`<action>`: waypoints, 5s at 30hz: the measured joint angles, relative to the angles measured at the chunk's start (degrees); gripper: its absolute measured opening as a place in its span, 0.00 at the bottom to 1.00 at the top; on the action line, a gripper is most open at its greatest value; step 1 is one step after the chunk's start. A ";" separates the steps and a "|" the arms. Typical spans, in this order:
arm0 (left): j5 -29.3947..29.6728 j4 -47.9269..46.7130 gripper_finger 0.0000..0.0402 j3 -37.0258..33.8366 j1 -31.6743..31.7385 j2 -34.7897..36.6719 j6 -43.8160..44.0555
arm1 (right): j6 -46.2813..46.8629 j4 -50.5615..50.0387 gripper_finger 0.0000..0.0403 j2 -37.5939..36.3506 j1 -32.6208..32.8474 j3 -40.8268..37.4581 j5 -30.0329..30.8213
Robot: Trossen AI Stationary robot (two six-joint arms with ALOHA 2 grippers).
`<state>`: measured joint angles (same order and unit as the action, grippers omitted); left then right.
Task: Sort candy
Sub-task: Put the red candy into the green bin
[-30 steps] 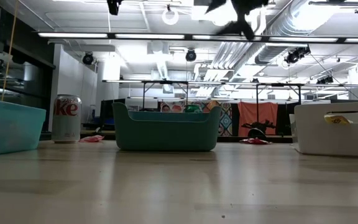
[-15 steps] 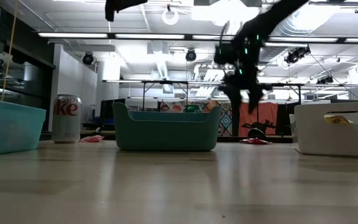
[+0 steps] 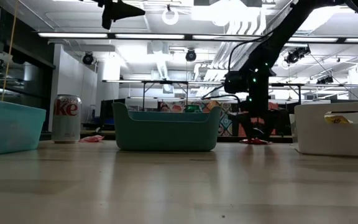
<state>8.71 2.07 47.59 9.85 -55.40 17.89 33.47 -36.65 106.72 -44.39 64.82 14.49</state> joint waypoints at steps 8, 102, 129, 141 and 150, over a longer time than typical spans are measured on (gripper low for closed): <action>0.00 -0.46 0.54 0.00 0.00 0.00 0.00 | -0.98 4.66 0.26 -0.48 -0.51 -4.77 -3.38; -4.57 9.32 0.54 0.02 -6.60 -3.96 3.06 | -15.08 29.23 0.64 -13.81 43.00 -5.66 -8.79; -1.49 8.25 0.54 0.00 -6.43 -3.97 1.93 | -16.98 11.80 0.64 -50.36 37.03 -5.62 5.23; -2.23 8.50 0.54 0.01 -6.45 -3.96 1.15 | -17.52 30.14 0.64 -46.42 40.63 -5.64 -20.95; -1.92 8.50 0.54 0.02 -6.49 -3.98 -0.04 | -18.39 21.62 0.64 -48.67 39.48 -5.68 -11.19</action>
<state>6.79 10.57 47.61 3.36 -59.37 17.85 15.09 -15.03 58.04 -4.91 59.15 3.30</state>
